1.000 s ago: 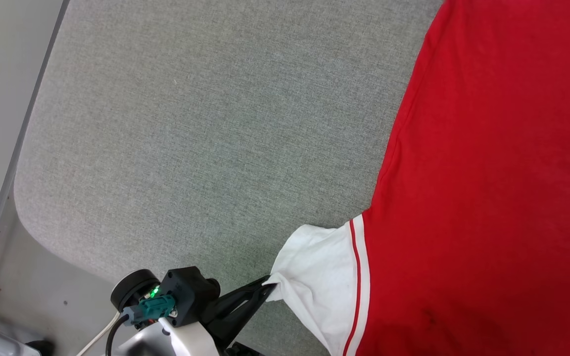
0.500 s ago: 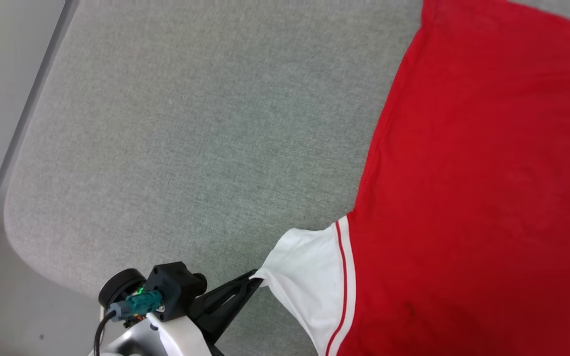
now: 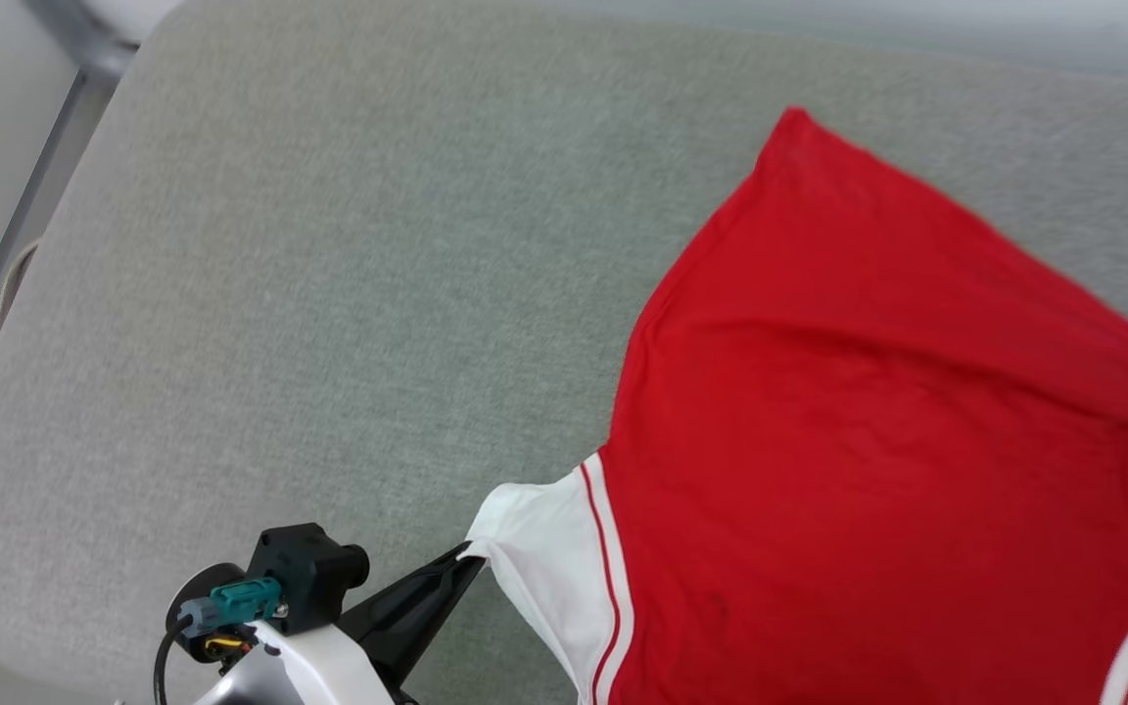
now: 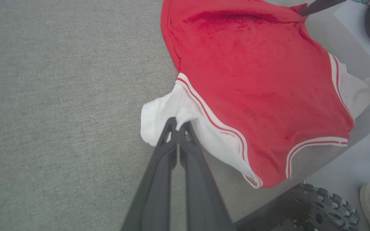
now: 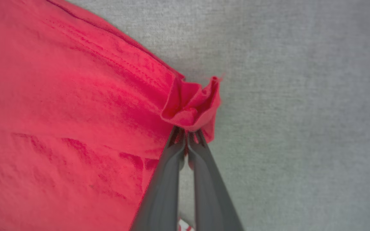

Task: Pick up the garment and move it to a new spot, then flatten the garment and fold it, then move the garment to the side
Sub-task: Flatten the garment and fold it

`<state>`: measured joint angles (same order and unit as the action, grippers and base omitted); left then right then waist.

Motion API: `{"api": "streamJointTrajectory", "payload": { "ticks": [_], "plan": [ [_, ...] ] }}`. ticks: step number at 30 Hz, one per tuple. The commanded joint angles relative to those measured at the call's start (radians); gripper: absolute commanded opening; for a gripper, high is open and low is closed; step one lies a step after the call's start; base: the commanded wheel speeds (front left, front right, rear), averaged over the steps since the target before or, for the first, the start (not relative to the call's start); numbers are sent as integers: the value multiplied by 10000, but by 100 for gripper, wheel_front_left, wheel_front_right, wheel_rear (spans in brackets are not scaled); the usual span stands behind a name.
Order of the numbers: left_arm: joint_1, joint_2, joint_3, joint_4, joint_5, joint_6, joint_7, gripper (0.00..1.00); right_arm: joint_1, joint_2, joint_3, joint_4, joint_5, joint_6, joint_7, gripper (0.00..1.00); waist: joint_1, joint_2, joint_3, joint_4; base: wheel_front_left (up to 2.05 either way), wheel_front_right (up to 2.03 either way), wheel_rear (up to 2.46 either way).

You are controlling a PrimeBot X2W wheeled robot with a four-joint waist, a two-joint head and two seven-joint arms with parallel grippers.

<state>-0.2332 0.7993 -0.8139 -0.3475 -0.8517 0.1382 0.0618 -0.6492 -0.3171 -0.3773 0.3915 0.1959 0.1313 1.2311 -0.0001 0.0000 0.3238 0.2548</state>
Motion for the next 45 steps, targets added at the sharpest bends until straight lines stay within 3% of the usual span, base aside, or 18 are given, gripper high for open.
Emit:
{"api": "streamJointTrajectory", "payload": {
  "ticks": [1,10,20,29,32,33,34,45],
  "plan": [
    [86,-30,19,51,-64,33,-39,0,340,-93,86,-162,108,-10,-116,0,1,0,-564,-474,0,0,0],
    [582,-95,35,335,-304,314,-307,0,2595,-16,-116,-1501,1501,-10,-349,0,1,0,-1544,-1004,0,0,0],
    [876,-152,-36,427,-325,426,-498,0,5142,343,-825,-3134,1976,-10,-118,0,1,0,-2120,-1191,0,0,0],
    [847,-301,-42,574,-335,380,-652,0,6196,1142,-1539,-3439,2244,-10,-415,0,1,0,-2351,-1232,0,0,0],
    [774,-331,-81,595,-284,353,-604,0,6327,1114,-1437,-3385,2251,-10,-395,0,1,0,-2387,-1227,0,0,0],
    [757,-334,-93,586,-283,347,-579,0,6315,1128,-1398,-3383,2331,-10,-366,35,1,0,-2399,-1223,0,0,0],
    [742,-327,-101,572,-279,343,-578,0,6252,1178,-1429,-3383,2416,-10,-293,100,1,0,-2408,-1220,0,0,0],
    [589,-268,-59,312,-209,433,-525,0,5205,816,-381,-5443,3534,-10,585,100,1,0,-2206,-938,0,0,0]
  ]
}}
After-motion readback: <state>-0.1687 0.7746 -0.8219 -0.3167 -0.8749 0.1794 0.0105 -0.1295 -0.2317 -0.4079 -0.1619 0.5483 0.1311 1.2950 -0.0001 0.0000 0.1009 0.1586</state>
